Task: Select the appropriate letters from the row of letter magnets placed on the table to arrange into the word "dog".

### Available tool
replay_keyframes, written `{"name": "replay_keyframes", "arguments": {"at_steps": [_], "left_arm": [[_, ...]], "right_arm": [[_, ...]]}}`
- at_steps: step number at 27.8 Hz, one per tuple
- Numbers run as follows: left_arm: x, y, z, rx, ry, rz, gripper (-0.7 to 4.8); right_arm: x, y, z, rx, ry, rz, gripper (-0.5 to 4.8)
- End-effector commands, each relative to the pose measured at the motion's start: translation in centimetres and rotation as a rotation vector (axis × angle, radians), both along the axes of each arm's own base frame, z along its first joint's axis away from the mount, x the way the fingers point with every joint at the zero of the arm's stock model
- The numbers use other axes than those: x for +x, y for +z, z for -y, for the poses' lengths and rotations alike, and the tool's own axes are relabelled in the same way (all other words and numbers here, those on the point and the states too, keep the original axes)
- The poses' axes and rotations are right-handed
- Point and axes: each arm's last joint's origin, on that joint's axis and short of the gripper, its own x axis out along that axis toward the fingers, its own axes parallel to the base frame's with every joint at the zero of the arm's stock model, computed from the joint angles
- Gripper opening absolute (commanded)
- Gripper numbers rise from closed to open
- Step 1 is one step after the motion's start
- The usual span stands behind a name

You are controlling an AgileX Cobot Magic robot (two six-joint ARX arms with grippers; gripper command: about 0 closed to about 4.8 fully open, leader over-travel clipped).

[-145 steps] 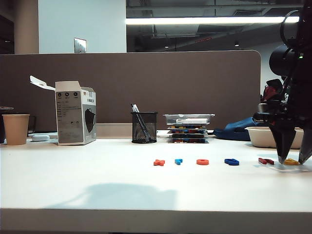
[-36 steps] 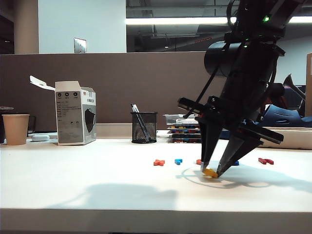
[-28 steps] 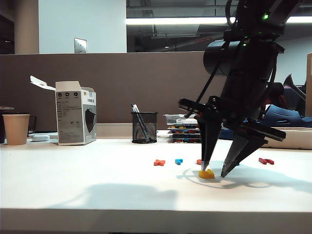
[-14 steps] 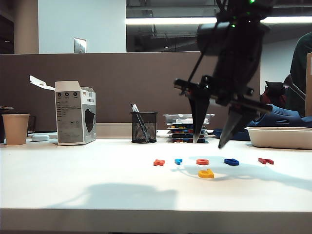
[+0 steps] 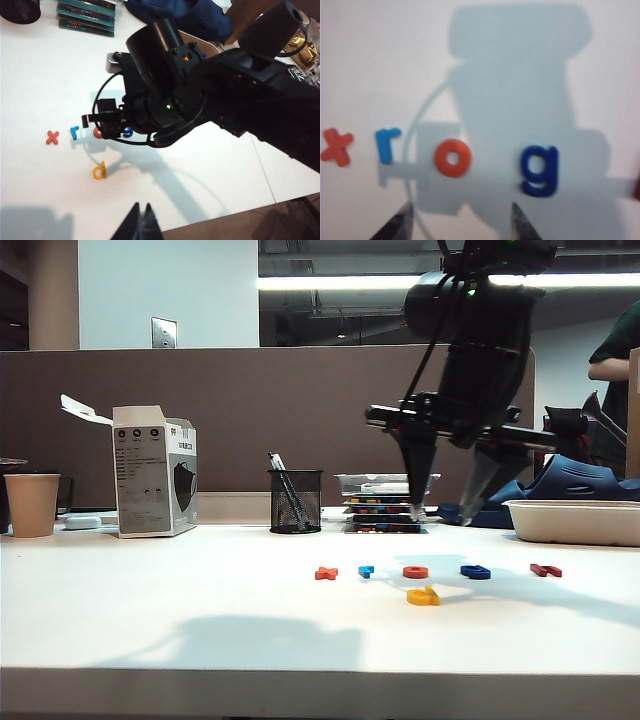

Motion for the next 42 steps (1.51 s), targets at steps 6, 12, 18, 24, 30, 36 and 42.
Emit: {"name": "replay_keyframes", "arguments": {"at_steps": [6, 12, 18, 24, 30, 36, 42], "left_arm": [[0.0, 0.1, -0.1, -0.007, 0.003, 0.005, -0.06], [0.0, 0.1, -0.1, -0.008, 0.003, 0.005, -0.06], [0.0, 0.1, -0.1, -0.008, 0.001, 0.003, -0.06], [0.0, 0.1, -0.1, -0.007, 0.003, 0.005, -0.06], [0.0, 0.1, -0.1, -0.008, 0.003, 0.005, -0.06], [0.0, 0.1, -0.1, -0.007, 0.003, 0.005, -0.06], [0.0, 0.1, -0.1, -0.007, 0.003, 0.005, -0.06]], "right_arm": [[1.2, -2.9, -0.8, 0.028, 0.018, -0.050, 2.44], [1.6, -4.0, -1.2, 0.055, 0.028, -0.073, 2.44], [1.8, -4.7, -1.5, 0.060, 0.027, -0.083, 2.44], [1.8, -5.4, -1.5, 0.047, 0.027, -0.109, 2.44], [1.6, -5.6, -1.2, -0.026, 0.012, -0.116, 2.44], [1.4, -5.9, -1.0, -0.062, 0.007, -0.136, 2.43], [1.3, -6.1, -1.1, -0.081, 0.006, -0.145, 2.43]]}}
